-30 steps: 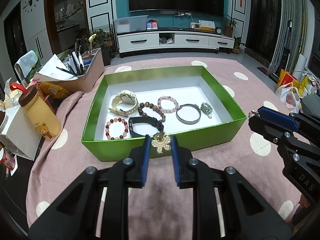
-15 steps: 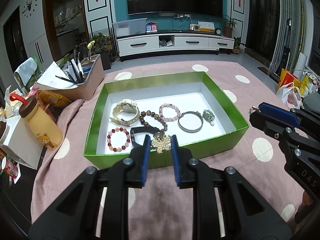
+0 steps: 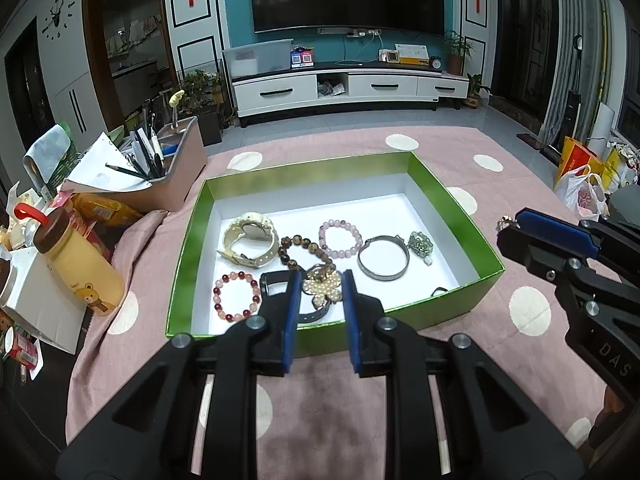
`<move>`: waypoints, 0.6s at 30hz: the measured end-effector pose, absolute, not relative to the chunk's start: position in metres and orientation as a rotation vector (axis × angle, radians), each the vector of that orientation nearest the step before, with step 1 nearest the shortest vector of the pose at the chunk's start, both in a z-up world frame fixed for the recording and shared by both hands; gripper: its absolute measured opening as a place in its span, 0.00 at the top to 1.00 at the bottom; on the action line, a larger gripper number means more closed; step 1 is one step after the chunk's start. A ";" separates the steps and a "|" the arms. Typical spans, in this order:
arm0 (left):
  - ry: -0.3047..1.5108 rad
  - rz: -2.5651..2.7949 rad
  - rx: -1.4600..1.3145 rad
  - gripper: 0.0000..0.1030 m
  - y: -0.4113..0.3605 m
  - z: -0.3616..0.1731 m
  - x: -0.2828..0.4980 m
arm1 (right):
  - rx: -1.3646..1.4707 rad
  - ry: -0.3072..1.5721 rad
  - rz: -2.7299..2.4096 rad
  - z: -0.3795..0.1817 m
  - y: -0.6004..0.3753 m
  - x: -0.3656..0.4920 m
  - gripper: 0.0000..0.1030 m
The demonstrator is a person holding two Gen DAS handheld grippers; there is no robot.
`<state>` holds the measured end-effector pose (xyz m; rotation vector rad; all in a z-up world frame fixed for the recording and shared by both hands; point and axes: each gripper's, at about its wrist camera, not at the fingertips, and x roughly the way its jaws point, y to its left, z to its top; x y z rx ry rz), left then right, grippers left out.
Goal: Organize jewelry
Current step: 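Lower the brooch and ring into the box and open both grippers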
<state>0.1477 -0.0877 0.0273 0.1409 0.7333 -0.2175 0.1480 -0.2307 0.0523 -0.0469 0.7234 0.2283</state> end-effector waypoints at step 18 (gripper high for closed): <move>0.756 -0.222 0.134 0.80 -0.092 0.021 0.173 | -0.032 0.744 0.228 0.043 -0.234 0.171 0.80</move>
